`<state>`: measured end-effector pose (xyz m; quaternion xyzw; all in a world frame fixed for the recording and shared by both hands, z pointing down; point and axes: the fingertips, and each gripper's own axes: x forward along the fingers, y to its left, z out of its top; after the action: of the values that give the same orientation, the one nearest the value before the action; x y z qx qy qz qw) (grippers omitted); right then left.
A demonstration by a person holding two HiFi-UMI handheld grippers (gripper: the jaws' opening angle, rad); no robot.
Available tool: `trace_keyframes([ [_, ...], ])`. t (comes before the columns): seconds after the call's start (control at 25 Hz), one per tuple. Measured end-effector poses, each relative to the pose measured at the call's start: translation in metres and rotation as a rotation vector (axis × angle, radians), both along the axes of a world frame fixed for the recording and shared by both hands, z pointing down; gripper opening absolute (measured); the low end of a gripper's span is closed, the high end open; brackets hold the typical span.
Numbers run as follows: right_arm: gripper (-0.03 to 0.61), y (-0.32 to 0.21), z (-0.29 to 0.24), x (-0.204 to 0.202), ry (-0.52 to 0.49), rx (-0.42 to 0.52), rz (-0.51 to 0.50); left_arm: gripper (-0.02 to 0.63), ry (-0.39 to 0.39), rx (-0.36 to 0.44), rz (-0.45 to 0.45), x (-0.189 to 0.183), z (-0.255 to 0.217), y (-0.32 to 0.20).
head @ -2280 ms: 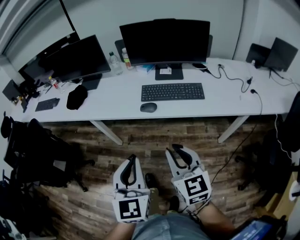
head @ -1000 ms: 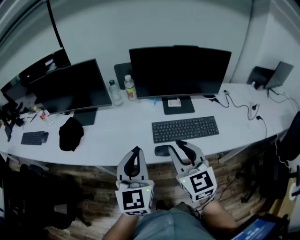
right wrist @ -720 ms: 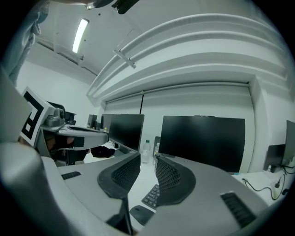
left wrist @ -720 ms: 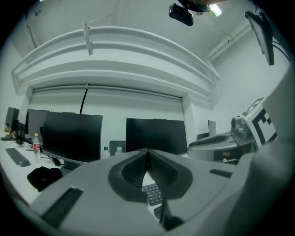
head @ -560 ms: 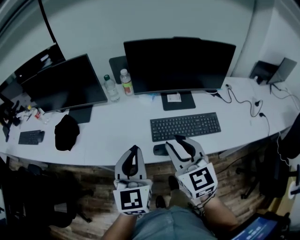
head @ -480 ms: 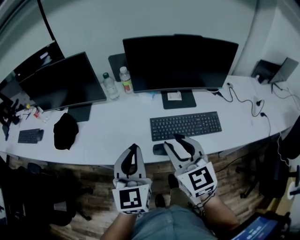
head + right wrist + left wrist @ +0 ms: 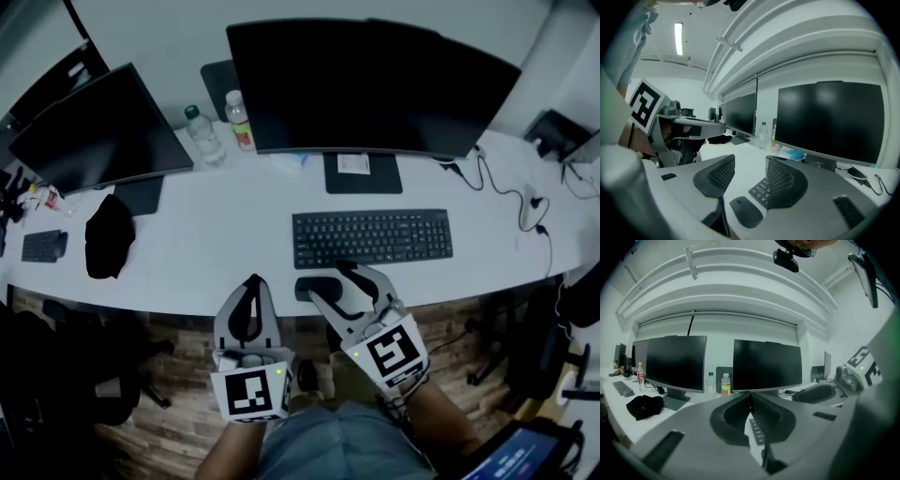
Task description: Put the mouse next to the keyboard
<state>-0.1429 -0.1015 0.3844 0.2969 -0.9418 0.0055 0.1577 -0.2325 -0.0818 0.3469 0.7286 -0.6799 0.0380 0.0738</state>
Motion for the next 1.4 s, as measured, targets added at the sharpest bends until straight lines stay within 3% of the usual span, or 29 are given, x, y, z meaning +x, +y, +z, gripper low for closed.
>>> trace_keyframes([
  [0.48, 0.276, -0.001, 0.104, -0.014, 0.165, -0.169, -0.226, 0.005, 0.008, -0.177, -0.089, -0.008, 0.064, -0.020],
  [0.72, 0.310, 0.000, 0.153, -0.015, 0.317, -0.169, -0.333, 0.005, 0.012, -0.235, -0.112, -0.012, 0.091, -0.027],
  [0.84, 0.312, 0.002, 0.169, -0.019, 0.346, -0.197, -0.378, 0.005, 0.020, -0.264, -0.126, -0.016, 0.102, -0.030],
  [1.16, 0.324, 0.004, 0.183, -0.022, 0.399, -0.233, -0.454, 0.005, 0.038, -0.294, -0.142, -0.024, 0.120, -0.035],
  [1.4, 0.317, 0.006, 0.187, -0.020, 0.422, -0.252, -0.457, 0.005, 0.015, -0.267, -0.142, -0.028, 0.112, -0.034],
])
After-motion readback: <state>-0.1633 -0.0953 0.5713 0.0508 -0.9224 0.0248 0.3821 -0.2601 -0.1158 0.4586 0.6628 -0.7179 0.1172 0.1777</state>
